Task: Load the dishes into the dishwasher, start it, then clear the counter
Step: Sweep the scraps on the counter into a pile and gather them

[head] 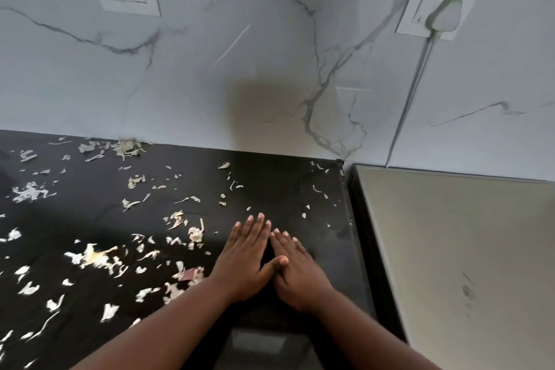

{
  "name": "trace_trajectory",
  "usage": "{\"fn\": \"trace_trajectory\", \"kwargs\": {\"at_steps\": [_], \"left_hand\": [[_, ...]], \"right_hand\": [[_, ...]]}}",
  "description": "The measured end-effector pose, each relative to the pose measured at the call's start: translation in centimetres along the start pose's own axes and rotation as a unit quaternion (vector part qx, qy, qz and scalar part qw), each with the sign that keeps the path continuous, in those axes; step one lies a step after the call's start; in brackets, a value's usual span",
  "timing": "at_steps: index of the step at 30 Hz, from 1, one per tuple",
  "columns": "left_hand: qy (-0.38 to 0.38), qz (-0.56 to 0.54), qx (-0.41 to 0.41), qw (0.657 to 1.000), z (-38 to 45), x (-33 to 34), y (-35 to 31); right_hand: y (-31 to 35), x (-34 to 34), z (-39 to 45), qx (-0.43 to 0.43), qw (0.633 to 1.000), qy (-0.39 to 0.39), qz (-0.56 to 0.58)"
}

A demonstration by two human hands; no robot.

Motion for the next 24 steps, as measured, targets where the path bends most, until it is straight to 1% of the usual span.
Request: {"fn": "trace_trajectory", "kwargs": {"at_steps": [2, 3, 5, 7, 9, 11, 13, 17, 19, 22, 24], "left_hand": [[0.01, -0.016, -0.047, 0.999, 1.1, 0.3, 0.3], [0.015, -0.004, -0.061, 0.998, 1.5, 0.3, 0.4], [0.03, 0.019, -0.07, 0.997, 2.0, 0.5, 0.6], [0.04, 0.03, -0.067, 0.996, 2.5, 0.6, 0.8], [0.04, 0.037, -0.066, 0.996, 2.6, 0.7, 0.9], [0.033, 0.031, -0.067, 0.997, 2.7, 0.6, 1.0], [0.03, 0.028, -0.068, 0.997, 2.7, 0.6, 1.1], [0.035, 0.025, -0.068, 0.997, 2.7, 0.6, 1.1], [0.038, 0.025, -0.067, 0.997, 2.7, 0.5, 1.1], [0.037, 0.021, -0.066, 0.997, 2.6, 0.5, 1.1], [0.037, 0.022, -0.066, 0.997, 2.6, 0.5, 1.1]], "right_hand": [[-1.1, -1.6, -0.3, -0.004, 0.994, -0.033, 0.106], [-2.4, -2.8, -0.3, 0.003, 0.99, -0.061, 0.129], [-5.9, -5.5, -0.1, 0.03, 0.986, -0.124, 0.109], [-9.8, -8.0, 0.5, 0.082, 0.983, -0.155, 0.062], [-13.3, -9.8, 0.9, 0.156, 0.976, -0.145, 0.047], [-15.6, -11.0, 0.9, 0.201, 0.967, -0.142, 0.063], [-16.6, -11.9, 1.0, 0.216, 0.964, -0.139, 0.063], [-17.1, -11.8, 1.7, 0.269, 0.957, -0.077, 0.073], [-16.7, -11.0, 1.7, 0.279, 0.954, -0.064, 0.085], [-16.2, -10.6, 1.4, 0.287, 0.951, -0.077, 0.09], [-16.2, -10.5, 1.0, 0.296, 0.944, -0.09, 0.112]]}}
Point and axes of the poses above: each hand's wrist, its own z-axis towards the middle knuckle, its own x-axis out of the palm, y = z × x, the point moved 4 cm from there along z, towards the middle knuckle, and after that the axes turned 1 degree about y, right-handed, at the moved point
